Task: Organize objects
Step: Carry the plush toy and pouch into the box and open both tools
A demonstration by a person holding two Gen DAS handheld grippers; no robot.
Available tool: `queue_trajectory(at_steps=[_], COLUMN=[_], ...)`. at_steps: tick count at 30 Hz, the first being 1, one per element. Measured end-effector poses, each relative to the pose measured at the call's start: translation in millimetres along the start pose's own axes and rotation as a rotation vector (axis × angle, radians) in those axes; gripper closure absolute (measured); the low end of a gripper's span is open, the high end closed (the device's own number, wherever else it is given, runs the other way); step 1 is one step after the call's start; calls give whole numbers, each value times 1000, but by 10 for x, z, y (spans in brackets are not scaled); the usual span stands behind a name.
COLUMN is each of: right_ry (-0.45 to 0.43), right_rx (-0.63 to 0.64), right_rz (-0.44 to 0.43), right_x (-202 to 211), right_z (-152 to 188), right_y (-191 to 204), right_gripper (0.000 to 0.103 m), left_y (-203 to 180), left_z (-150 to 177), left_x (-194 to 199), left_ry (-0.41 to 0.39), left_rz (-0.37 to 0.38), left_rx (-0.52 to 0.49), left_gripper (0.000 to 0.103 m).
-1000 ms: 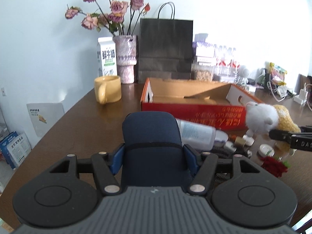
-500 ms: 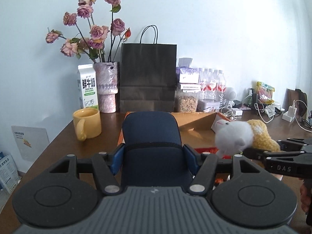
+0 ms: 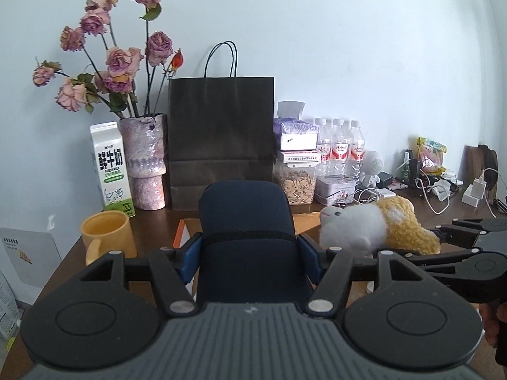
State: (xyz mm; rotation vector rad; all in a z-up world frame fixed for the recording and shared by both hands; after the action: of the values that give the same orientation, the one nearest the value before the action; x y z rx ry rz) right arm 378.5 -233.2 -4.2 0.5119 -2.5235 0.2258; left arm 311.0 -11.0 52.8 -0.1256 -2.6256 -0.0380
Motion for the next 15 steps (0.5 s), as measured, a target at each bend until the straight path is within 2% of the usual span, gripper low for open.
queue_trajectory(at_steps=[8,15], right_ry=[108,243], right_rx=[45,35], right_rz=[33,43], right_x=[-574,-1121], right_z=[-329,-334], right_y=[-169,-299], right_gripper=[54,54], left_y=[56,76], left_z=[-151,-182], left_x=[-671,-1153], left_ry=[107,198], left_rz=[-14,-45], left_rx=[-1,-22], left_gripper=[39,39])
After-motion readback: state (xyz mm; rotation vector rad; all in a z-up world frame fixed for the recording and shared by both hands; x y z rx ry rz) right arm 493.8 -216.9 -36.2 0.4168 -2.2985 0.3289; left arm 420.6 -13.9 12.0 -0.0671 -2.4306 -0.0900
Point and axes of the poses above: each gripper's, at about its wrist camera, not at the fingertips, and x roughly against the way its jaws point, y to its left, z to its underside, the point moved 7 cm from there along -x, roughly the way its jaws point, and after that the axes turned 9 degrees about y, right-handed, at the moved point
